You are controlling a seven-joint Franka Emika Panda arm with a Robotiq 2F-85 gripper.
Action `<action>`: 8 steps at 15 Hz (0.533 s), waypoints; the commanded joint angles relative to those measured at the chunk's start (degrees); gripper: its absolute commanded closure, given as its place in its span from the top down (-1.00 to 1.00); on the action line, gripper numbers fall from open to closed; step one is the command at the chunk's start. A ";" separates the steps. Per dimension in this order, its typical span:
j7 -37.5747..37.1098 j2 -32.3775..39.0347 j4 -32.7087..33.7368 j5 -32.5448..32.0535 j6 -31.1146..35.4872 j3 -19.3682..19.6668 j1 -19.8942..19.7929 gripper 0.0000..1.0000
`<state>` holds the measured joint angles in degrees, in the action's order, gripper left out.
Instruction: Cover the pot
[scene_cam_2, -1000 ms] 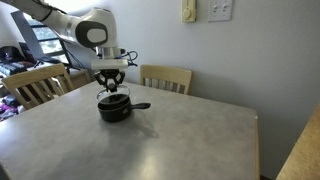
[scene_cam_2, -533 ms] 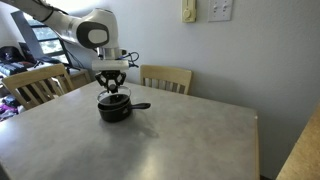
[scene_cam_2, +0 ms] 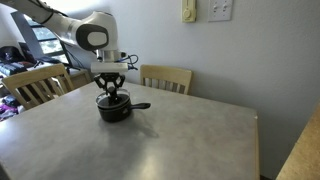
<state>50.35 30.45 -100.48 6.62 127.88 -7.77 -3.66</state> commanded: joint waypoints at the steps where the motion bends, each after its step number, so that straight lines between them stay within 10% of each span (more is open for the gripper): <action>1: -0.16 -1.44 -1.65 0.82 -0.65 -0.58 -0.73 -0.72; 8: -0.09 -1.43 -2.36 1.18 -0.55 -0.58 -1.06 -0.72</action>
<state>50.32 30.44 -101.55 6.62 127.88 -7.77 -3.69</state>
